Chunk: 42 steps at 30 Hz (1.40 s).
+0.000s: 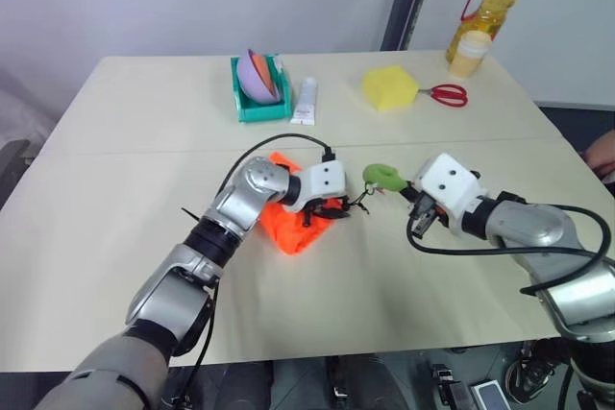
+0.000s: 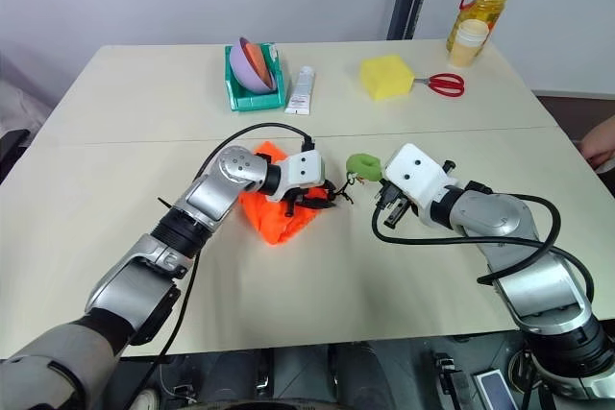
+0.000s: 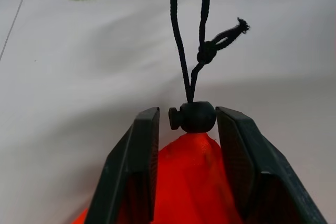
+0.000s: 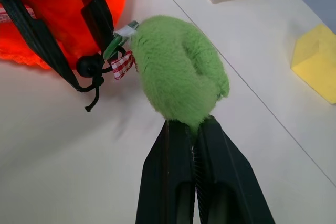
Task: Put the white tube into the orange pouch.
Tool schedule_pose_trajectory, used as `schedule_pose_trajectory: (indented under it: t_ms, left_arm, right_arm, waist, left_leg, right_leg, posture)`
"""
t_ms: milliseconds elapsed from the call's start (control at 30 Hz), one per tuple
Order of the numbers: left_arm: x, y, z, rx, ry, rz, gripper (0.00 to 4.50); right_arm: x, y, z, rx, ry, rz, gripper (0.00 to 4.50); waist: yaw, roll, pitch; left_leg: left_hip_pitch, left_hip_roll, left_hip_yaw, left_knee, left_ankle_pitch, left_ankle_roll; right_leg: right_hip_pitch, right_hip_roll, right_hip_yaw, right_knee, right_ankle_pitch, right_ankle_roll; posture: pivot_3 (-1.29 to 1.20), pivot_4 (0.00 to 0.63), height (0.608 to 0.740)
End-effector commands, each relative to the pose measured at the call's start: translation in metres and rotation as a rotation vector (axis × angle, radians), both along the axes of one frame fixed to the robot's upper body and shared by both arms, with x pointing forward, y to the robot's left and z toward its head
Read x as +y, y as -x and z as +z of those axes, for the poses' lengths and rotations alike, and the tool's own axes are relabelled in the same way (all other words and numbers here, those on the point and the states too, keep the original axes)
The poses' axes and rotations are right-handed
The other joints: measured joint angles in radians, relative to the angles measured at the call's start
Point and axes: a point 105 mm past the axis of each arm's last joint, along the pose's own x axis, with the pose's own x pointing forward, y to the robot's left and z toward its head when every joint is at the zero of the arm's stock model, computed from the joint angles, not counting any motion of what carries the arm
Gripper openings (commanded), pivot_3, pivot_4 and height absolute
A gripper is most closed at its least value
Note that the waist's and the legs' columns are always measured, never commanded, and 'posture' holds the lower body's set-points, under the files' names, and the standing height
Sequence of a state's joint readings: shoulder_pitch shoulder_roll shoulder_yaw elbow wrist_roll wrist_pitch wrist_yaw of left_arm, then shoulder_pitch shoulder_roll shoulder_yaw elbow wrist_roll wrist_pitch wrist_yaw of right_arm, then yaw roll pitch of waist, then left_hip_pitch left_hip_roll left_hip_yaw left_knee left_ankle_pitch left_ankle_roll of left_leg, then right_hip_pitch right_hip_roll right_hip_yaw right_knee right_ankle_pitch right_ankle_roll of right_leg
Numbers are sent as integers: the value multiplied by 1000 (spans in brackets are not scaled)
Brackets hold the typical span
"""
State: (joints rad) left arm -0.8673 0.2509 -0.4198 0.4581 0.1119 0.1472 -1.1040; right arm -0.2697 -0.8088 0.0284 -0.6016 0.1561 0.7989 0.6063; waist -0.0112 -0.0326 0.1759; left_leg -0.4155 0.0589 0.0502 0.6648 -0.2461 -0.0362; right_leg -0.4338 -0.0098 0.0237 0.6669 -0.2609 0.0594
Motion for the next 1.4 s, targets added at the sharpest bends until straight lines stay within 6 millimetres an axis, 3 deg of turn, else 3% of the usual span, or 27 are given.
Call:
schedule_pose_trajectory:
  t_ms: [33, 100, 200, 233, 533, 800, 1000, 1167, 1400]
  left_arm:
    - [-5, 2, 3, -9, 17, -14, 1661]
    - [-6, 3, 4, -2, 29, -18, 1661]
    - [-6, 4, 5, 9, 46, -21, 278]
    - [-6, 4, 5, 7, 45, -20, 210]
    - [11, 3, 3, 17, 25, -17, 210]
    - [66, -1, 0, 50, -13, 47, 210]
    - [107, 12, 0, 86, -62, 71, 210]
    - [141, 29, -9, 120, -127, 114, 210]
    - [146, 39, -11, 125, -108, 151, 210]
  right_arm:
    - [-2, 0, 9, -50, 7, -6, 0]
    - [-2, 0, 9, -49, 8, -7, 0]
    - [-3, 1, 8, -46, 8, -8, 0]
    - [-3, 1, 8, -46, 9, -9, 0]
    - [-10, 0, 6, -40, 20, -34, 0]
    - [-59, -7, 8, -61, 91, -196, 0]
    - [-71, -10, 7, -62, 114, -226, 0]
    - [-68, -11, 4, -50, 113, -196, 0]
    - [-39, -8, 0, -23, 74, -77, 0]
  waist:
    - [0, 0, 0]
    - [0, 0, 0]
    - [0, 0, 0]
    - [0, 0, 0]
    - [-2, 0, 0]
    - [-3, 0, 0]
    - [-4, 0, 0]
    - [-5, 1, 0]
    - [-6, 1, -1]
  left_leg:
    - [0, 0, 0, 0, 0, 0]
    - [0, 0, 0, 0, 0, 0]
    - [0, 0, 0, 0, 0, 0]
    - [0, 0, 0, 0, 0, 0]
    - [0, 0, 0, 0, 0, 0]
    - [1, 0, 0, 0, 0, 0]
    - [1, 1, 1, -1, 0, 0]
    - [2, 2, 2, -1, 0, 0]
    - [6, 2, 2, -1, 0, 0]
  right_leg:
    - [0, 0, 0, 0, 0, 0]
    - [0, 0, 0, 0, 0, 0]
    - [0, 0, 0, 0, 0, 0]
    - [0, 0, 0, 0, 0, 0]
    - [0, 0, 0, 0, 0, 0]
    - [0, 0, 0, 0, 0, 0]
    - [0, 0, 0, 0, 0, 0]
    - [1, 1, 0, 0, 0, 0]
    - [4, 1, 0, 0, -1, -1]
  posture:
    - [0, 150, 726]
    - [0, 150, 726]
    - [0, 150, 726]
    - [0, 150, 726]
    - [0, 150, 726]
    - [0, 150, 726]
    - [0, 150, 726]
    - [0, 150, 726]
    - [0, 150, 726]
